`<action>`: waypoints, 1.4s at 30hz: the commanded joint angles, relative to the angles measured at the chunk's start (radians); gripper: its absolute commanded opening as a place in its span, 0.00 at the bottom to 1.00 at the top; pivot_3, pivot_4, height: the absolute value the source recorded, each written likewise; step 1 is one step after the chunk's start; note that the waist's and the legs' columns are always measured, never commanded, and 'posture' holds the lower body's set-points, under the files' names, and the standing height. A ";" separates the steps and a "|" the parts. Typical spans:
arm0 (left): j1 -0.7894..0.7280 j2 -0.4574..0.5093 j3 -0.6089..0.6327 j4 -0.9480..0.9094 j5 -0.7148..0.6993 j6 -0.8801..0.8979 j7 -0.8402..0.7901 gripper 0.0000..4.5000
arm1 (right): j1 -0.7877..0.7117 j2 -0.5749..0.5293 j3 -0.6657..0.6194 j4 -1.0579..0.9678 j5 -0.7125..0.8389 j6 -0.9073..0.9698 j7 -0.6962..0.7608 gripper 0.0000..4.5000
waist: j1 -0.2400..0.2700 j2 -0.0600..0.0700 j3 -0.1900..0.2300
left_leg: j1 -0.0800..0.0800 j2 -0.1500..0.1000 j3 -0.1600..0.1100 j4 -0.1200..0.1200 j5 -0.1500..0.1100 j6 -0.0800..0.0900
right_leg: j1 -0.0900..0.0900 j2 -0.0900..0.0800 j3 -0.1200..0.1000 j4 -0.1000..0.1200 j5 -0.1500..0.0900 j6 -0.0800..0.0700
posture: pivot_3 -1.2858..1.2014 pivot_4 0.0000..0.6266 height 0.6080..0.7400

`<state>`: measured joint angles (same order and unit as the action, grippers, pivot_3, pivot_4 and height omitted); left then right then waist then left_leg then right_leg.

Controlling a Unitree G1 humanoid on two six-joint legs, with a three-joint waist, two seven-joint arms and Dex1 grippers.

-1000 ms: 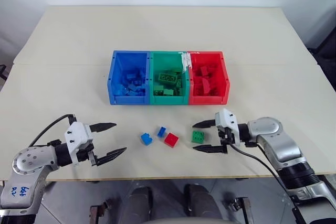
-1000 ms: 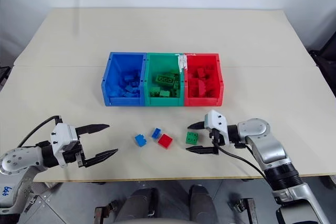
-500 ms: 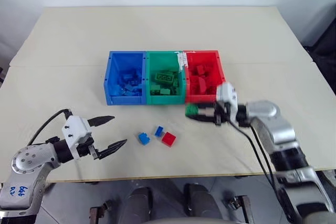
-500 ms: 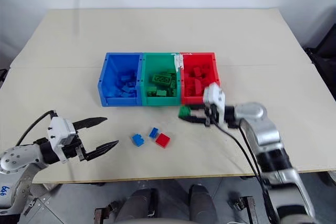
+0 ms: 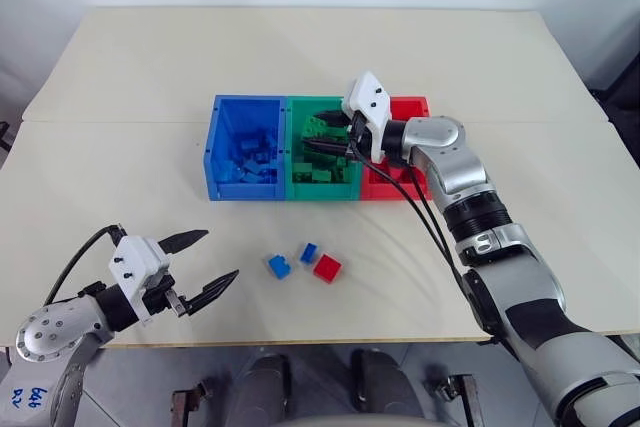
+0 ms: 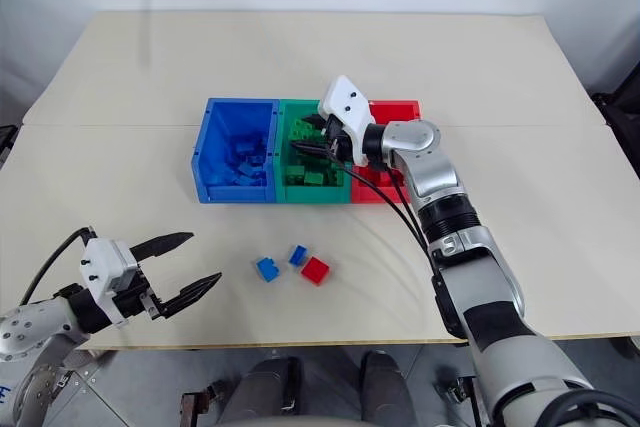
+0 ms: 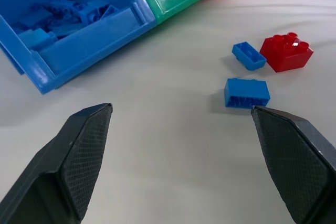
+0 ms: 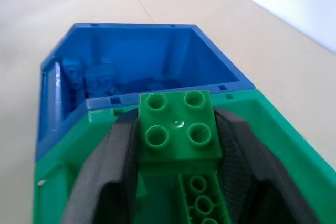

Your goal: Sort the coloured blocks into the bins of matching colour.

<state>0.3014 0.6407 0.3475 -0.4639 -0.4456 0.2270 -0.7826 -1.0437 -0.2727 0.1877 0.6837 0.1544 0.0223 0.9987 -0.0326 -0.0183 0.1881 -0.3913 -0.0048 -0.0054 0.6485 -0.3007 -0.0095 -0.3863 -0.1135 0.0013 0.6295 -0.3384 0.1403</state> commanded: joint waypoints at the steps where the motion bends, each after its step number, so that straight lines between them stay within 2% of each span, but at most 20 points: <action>1: 0.011 -0.005 0.021 -0.041 -0.016 -0.005 0.009 1.00 | 0.004 -0.013 -0.039 -0.052 0.029 -0.003 0.038 0.77 | -0.002 0.000 0.000 | -0.001 0.000 0.001 0.000 0.000 0.000 | -0.002 0.000 0.000 0.000 0.000 0.000 | 0.52 0.24 1.00; 4: -0.012 0.001 0.001 -0.035 -0.022 -0.002 0.001 1.00 | 0.058 -0.076 -0.071 -0.148 0.068 0.030 0.095 0.99 | 0.001 0.000 0.000 | -0.005 0.000 0.001 0.001 0.000 0.000 | -0.005 0.001 -0.001 0.001 0.000 0.000 | 0.52 0.24 1.00; 11: -0.142 0.028 -0.080 0.064 -0.010 -0.005 -0.073 1.00 | 0.365 -0.291 -0.220 -0.506 0.244 0.121 0.233 0.99 | 0.013 0.000 0.000 | -0.012 -0.001 -0.003 0.008 -0.001 0.001 | -0.005 0.000 -0.009 0.000 0.000 0.001 | 0.52 0.24 1.00; 14: -0.214 0.052 -0.122 0.119 -0.015 0.010 -0.128 1.00 | 0.563 -0.381 -0.316 -0.632 0.299 0.067 0.287 0.99 | 0.017 0.000 0.000 | -0.012 0.000 -0.004 0.009 -0.001 0.001 | -0.004 0.000 -0.011 0.000 0.000 0.001 | 0.52 0.24 1.00; 18: -0.307 0.079 -0.195 0.189 -0.009 -0.002 -0.221 1.00 | 0.880 -0.489 -0.471 -0.794 0.332 0.082 0.287 0.99 | 0.029 0.000 0.000 | -0.012 0.000 -0.002 0.009 -0.001 0.001 | -0.004 0.000 -0.011 0.000 0.001 0.001 | 0.52 0.24 1.00; 21: -0.399 0.067 -0.247 0.254 0.010 -0.037 -0.269 1.00 | 1.070 -0.510 -0.571 -0.789 0.330 0.006 0.311 0.99 | 0.031 0.001 0.000 | -0.011 0.001 -0.002 0.012 -0.001 0.001 | -0.003 0.001 -0.011 0.000 0.001 0.001 | 0.52 0.24 1.00; 24: -0.466 0.063 -0.281 0.298 0.012 -0.053 -0.311 1.00 | 1.153 -0.519 -0.620 -0.719 0.306 -0.053 0.307 0.99 | 0.028 0.000 0.000 | -0.007 0.001 0.000 0.014 0.000 0.003 | 0.001 0.001 -0.010 -0.001 0.002 0.004 | 0.52 0.24 1.00; 26: -0.486 0.068 -0.294 0.311 0.007 -0.060 -0.342 1.00 | 1.164 -0.528 -0.623 -0.662 0.290 -0.103 0.324 0.99 | 0.024 0.001 0.000 | 0.003 0.001 0.003 0.013 -0.001 0.004 | 0.011 0.000 -0.010 -0.003 0.002 0.005 | 0.52 0.24 1.00; 31: -0.507 0.068 -0.286 0.346 0.026 -0.109 -0.361 1.00 | 1.076 -0.527 -0.572 -0.567 0.291 -0.146 0.341 0.99 | 0.009 0.001 0.000 | 0.023 0.004 0.007 0.007 -0.005 0.008 | 0.028 -0.002 -0.010 -0.009 0.003 0.004 | 0.52 0.24 1.00; 38: -0.453 0.089 -0.210 0.343 0.021 -0.113 -0.305 1.00 | 0.932 -0.466 -0.324 -0.752 0.308 0.045 0.320 0.99 | 0.004 0.002 0.001 | 0.021 0.009 0.006 0.003 -0.003 -0.001 | 0.022 -0.002 -0.011 -0.008 0.003 0.000 | 0.52 0.24 1.00; 42: -0.299 0.102 -0.115 0.312 0.016 -0.133 -0.282 1.00 | 0.771 -0.349 -0.114 -0.832 0.269 0.226 0.222 0.99 | -0.004 0.002 0.001 | 0.018 0.010 0.009 0.002 -0.003 -0.002 | 0.016 -0.002 -0.009 -0.007 0.003 -0.001 | 0.52 0.24 1.00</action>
<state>-0.0203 0.7310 0.1931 -0.1168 -0.4248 0.1166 -1.0723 -0.2522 -0.6400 0.0256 -0.0957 0.4223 0.1929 1.2550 -0.0369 -0.0164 0.1887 -0.3745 0.0055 0.0051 0.6501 -0.3041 -0.0113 -0.3723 -0.1155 -0.0073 0.6225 -0.3353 0.1397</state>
